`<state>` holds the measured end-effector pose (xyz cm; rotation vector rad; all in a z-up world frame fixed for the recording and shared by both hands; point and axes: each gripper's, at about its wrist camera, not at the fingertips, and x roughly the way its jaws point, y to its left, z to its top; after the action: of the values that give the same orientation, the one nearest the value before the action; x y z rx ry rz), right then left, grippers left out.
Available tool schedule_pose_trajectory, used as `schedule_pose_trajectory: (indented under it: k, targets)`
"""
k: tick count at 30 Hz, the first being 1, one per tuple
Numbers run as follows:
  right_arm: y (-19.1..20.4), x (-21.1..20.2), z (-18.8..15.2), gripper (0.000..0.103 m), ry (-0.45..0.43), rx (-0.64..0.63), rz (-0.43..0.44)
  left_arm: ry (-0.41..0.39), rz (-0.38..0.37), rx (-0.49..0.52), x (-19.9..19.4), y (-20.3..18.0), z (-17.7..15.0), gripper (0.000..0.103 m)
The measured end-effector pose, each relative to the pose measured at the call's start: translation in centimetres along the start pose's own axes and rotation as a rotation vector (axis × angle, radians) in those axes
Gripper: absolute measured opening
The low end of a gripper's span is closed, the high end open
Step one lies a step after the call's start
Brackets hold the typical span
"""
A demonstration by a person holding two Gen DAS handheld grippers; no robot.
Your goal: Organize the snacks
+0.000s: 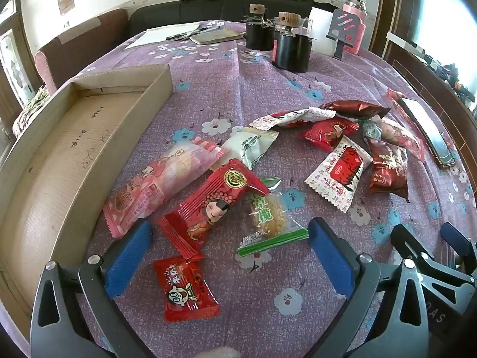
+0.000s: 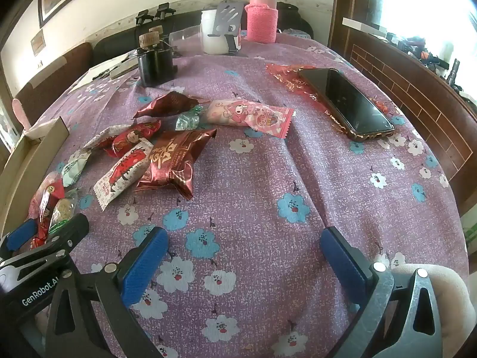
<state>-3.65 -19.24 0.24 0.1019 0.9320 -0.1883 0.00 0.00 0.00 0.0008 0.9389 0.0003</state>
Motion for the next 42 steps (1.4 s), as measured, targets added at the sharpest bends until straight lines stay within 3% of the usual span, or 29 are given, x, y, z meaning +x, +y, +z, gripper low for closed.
schedule_pose_trajectory:
  k: [15, 22, 29, 36, 39, 42]
  targets:
    - [-0.1, 0.1, 0.0, 0.103, 0.001, 0.0, 0.001, 0.004, 0.008, -0.006, -0.2, 0.3, -0.2, 0.103]
    - [-0.3, 0.1, 0.0, 0.103, 0.001, -0.001, -0.002, 0.057, -0.105, 0.156, -1.4, 1.0, -1.4, 0.103]
    - [0.3, 0.1, 0.0, 0.103, 0.001, -0.005, -0.022, 0.057, -0.089, 0.148, -2.0, 0.7, -2.0, 0.103]
    - [1.2, 0.2, 0.1, 0.103, 0.004, 0.078, -0.07, 0.065, -0.139, 0.192, -2.9, 0.9, -2.8, 0.103]
    - [1.1, 0.3, 0.1, 0.103, 0.003, 0.08, -0.066, 0.048, -0.161, 0.198, -3.6, 1.0, -3.0, 0.099]
    - [1.0, 0.3, 0.1, 0.103, 0.003, 0.079, -0.067, -0.061, -0.21, 0.178, -6.9, 2.0, -3.0, 0.098]
